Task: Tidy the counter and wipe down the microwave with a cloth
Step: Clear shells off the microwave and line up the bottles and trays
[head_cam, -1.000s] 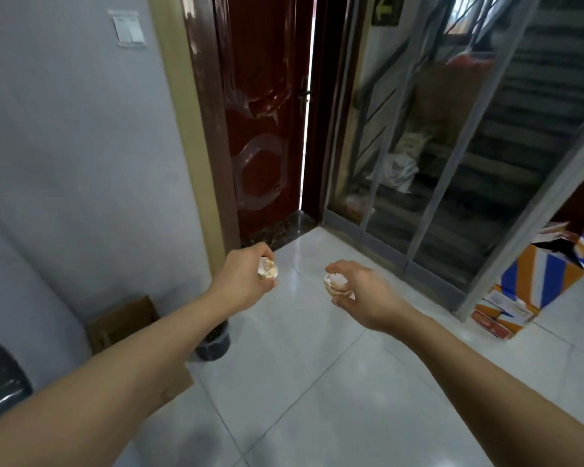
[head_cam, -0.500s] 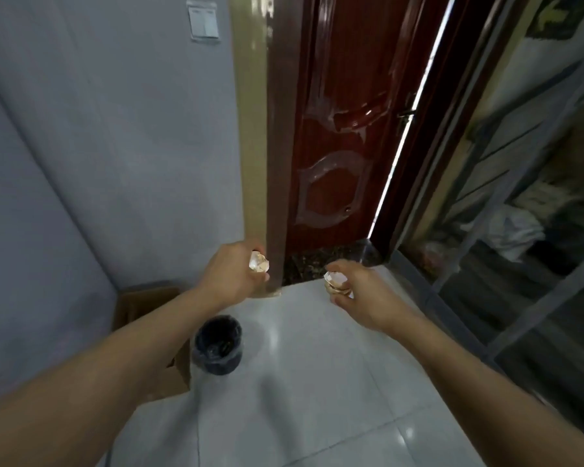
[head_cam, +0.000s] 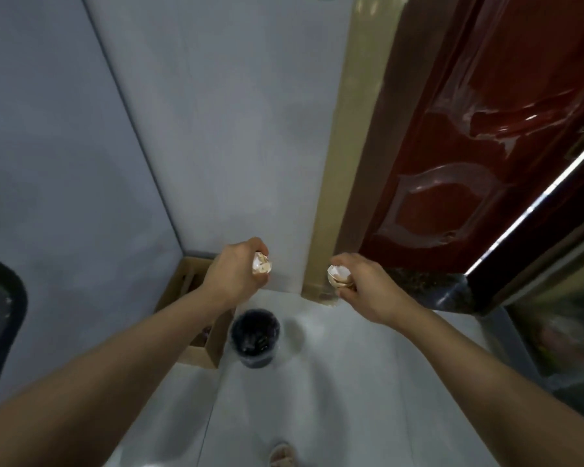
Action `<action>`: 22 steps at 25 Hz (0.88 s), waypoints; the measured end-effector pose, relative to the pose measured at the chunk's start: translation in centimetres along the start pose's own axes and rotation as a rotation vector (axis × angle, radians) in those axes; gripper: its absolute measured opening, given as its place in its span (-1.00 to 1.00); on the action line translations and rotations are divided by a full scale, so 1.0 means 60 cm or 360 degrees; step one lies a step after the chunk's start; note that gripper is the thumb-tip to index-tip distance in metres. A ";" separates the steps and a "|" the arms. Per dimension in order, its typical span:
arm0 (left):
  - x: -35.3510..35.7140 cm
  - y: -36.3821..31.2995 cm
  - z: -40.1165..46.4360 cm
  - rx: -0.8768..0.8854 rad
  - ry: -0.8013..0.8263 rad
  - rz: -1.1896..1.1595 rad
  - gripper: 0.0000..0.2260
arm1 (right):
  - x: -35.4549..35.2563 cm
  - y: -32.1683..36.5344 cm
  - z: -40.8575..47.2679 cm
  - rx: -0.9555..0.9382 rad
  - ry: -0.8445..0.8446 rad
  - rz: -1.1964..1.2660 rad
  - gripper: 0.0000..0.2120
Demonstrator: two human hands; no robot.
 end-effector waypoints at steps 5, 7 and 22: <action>0.012 0.059 0.115 -0.0208 -0.0019 -0.0037 -0.78 | 0.019 -0.014 0.167 -0.0136 0.0116 -0.0001 -0.60; 0.012 0.079 0.143 -0.0268 -0.0057 -0.0030 -0.79 | 0.032 -0.018 0.216 -0.0188 0.0159 0.0003 -0.61; 0.138 0.204 0.208 -0.1260 -0.0405 -0.0085 -0.68 | 0.220 -0.052 0.509 -0.0897 0.0854 -0.0043 -0.58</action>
Point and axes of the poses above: each hand's wrist, its own z-axis towards the middle knuckle, its own x-axis out of the palm, y = z × x, the point moved 7 cm from there along z, towards the middle knuckle, and after that the axes turned 1 degree about x, right-handed, at the moved point
